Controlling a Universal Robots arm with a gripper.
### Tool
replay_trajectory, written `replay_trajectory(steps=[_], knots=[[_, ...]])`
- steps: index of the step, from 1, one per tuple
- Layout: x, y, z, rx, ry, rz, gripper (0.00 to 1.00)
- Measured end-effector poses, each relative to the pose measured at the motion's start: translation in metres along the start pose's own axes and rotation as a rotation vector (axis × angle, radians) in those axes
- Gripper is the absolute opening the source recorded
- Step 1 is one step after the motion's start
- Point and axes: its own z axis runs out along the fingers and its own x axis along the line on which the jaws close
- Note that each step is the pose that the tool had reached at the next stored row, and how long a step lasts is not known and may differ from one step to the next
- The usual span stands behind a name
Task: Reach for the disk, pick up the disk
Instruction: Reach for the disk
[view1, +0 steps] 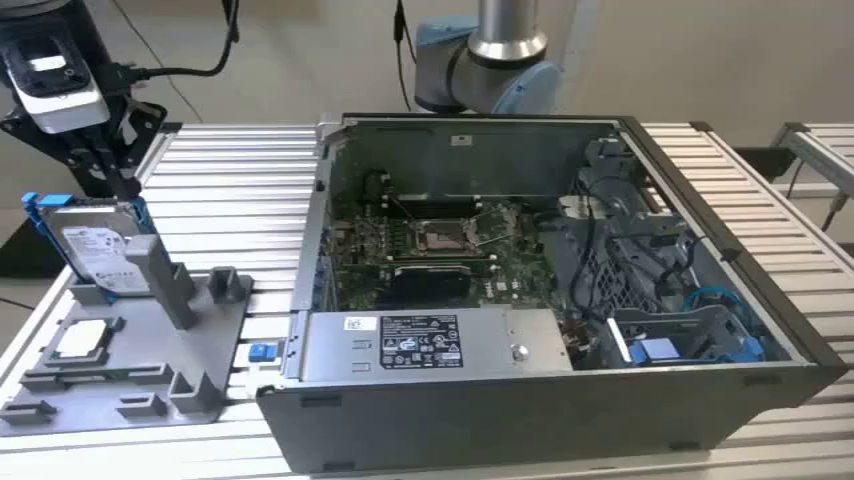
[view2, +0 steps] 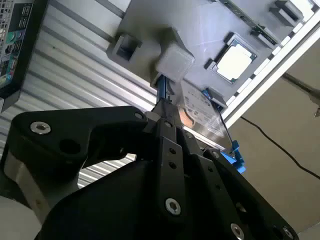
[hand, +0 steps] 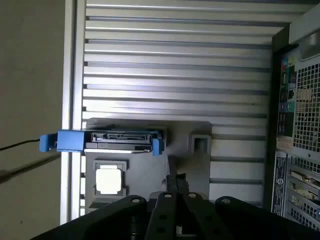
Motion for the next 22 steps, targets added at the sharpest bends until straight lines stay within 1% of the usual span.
replay_trajectory(steps=[10, 13, 15, 16, 22], knots=[[0.0000, 0.0002, 0.0000, 0.0000, 0.0000, 0.000, 0.00], [0.0001, 0.0020, 0.0001, 0.0001, 0.0000, 0.000, 0.00], [0.0019, 0.0044, 0.0003, 0.0000, 0.0000, 0.000, 0.00], [0.0050, 0.0057, 0.0004, 0.0000, 0.0000, 0.000, 0.00], [0.0321, 0.0129, 0.0013, 0.0000, 0.0000, 0.000, 0.00]])
